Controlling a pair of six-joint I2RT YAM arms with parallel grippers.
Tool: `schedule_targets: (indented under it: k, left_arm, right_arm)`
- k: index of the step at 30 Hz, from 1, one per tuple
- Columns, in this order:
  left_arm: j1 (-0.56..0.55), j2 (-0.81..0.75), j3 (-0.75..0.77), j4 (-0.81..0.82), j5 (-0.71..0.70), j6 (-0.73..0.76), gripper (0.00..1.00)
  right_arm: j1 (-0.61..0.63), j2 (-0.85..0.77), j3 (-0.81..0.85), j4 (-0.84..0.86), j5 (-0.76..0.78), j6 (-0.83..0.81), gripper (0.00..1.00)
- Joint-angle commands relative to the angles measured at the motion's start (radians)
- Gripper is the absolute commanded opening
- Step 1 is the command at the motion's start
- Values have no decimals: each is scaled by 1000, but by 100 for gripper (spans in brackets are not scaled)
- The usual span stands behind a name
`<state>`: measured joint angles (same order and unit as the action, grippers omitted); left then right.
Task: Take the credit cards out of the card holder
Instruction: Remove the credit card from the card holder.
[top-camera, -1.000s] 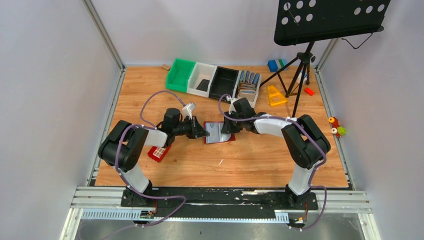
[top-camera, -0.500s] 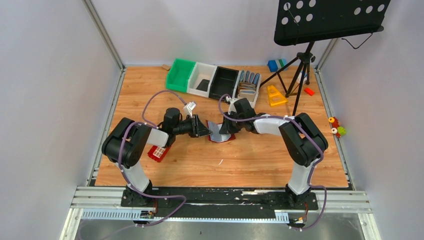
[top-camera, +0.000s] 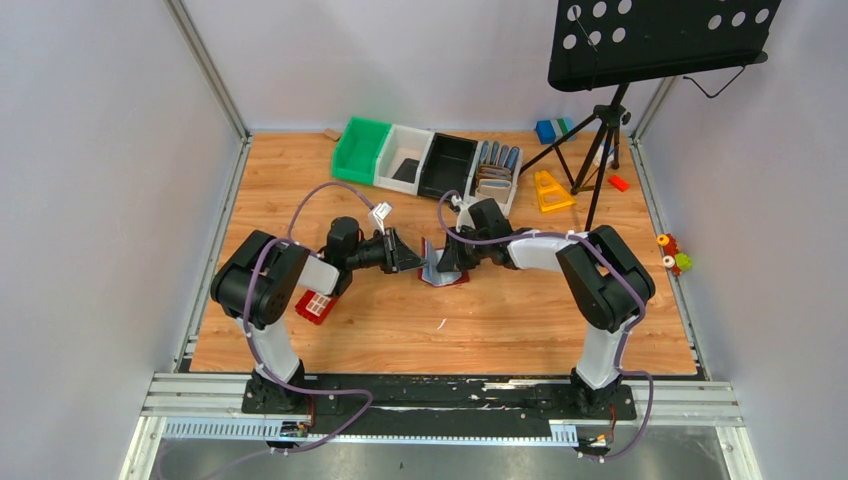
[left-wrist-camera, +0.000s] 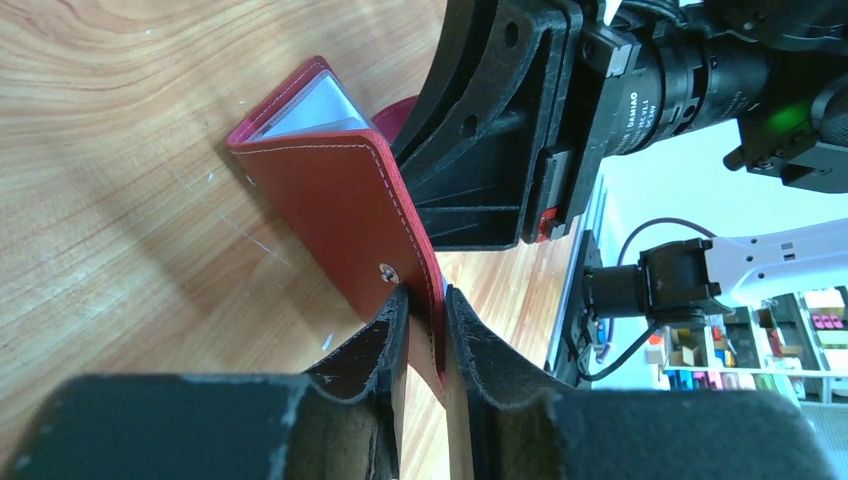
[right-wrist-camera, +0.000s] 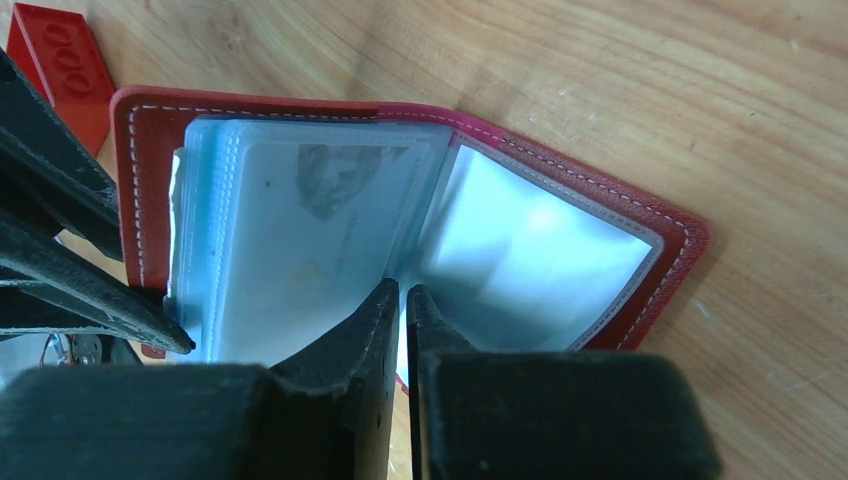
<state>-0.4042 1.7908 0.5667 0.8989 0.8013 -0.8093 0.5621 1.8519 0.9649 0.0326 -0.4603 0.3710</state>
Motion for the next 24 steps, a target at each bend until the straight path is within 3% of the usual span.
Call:
schedule_targets:
  k: [1, 4, 7, 11, 18, 24]
  left_arm:
    - [-1, 13, 0, 106, 28, -29, 22]
    - [-1, 21, 8, 64, 22, -9, 15]
    - [-1, 17, 30, -48, 0, 46, 15]
    - [-1, -2, 54, -205, -46, 124, 30]
    - [-1, 6, 38, -115, -12, 70, 54]
    - [-1, -10, 23, -74, -7, 58, 59]
  right_arm:
    - [3, 15, -11, 48, -53, 18, 9]
    - [4, 13, -14, 58, -65, 21, 10]
    - [-3, 5, -16, 52, -58, 24, 18]
    - [-33, -24, -43, 79, -86, 56, 25]
    - [-41, -22, -43, 97, -136, 75, 28]
    - [-42, 3, -45, 121, -177, 97, 31]
